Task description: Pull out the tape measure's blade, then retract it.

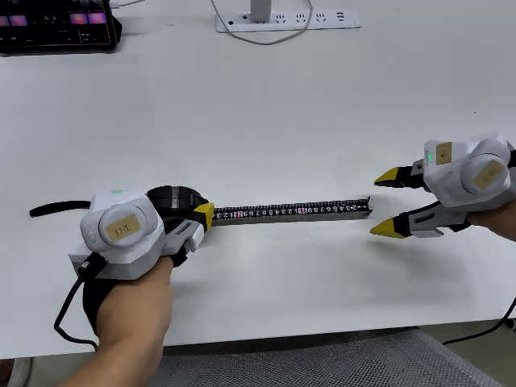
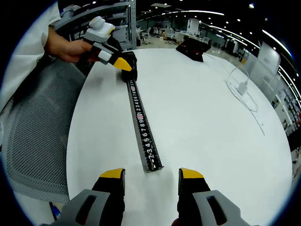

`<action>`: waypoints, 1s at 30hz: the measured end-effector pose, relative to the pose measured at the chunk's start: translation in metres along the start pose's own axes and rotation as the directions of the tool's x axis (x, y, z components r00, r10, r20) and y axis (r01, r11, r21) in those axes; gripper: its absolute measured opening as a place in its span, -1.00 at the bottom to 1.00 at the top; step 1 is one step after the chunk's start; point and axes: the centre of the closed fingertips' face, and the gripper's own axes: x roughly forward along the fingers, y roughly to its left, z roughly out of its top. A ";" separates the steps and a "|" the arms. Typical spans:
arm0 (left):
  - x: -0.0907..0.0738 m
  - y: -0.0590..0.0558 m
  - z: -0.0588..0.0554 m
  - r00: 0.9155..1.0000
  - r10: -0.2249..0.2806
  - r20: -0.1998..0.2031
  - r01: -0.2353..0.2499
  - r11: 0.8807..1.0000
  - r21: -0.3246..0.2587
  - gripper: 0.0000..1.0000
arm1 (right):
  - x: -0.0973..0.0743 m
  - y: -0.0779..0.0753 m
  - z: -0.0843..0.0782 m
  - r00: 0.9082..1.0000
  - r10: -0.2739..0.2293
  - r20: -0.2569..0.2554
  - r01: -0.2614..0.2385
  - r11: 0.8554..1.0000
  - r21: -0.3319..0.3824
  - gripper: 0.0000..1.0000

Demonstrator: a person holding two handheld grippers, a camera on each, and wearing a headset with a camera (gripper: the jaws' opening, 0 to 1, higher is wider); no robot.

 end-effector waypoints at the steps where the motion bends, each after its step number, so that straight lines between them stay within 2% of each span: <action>1: 0.000 0.000 0.000 1.000 0.000 -0.001 0.000 1.000 -0.001 0.19 | 0.001 -0.001 0.000 1.000 0.002 -0.003 -0.003 1.000 -0.006 -0.17; 9: 0.000 0.000 0.000 1.000 -0.001 -0.003 0.001 1.000 0.002 0.19 | 0.010 -0.004 -0.002 0.999 0.033 -0.038 -0.035 0.998 -0.044 -0.29; 18: 0.000 0.000 0.000 1.000 -0.003 -0.006 0.003 1.000 0.001 0.19 | 0.016 -0.002 -0.005 0.996 0.070 -0.055 -0.074 0.995 -0.068 -0.52; 30: 0.000 0.000 0.000 1.000 -0.003 -0.010 0.003 1.000 0.002 0.19 | 0.020 -0.004 -0.006 0.994 0.079 -0.071 -0.086 0.991 -0.102 -0.69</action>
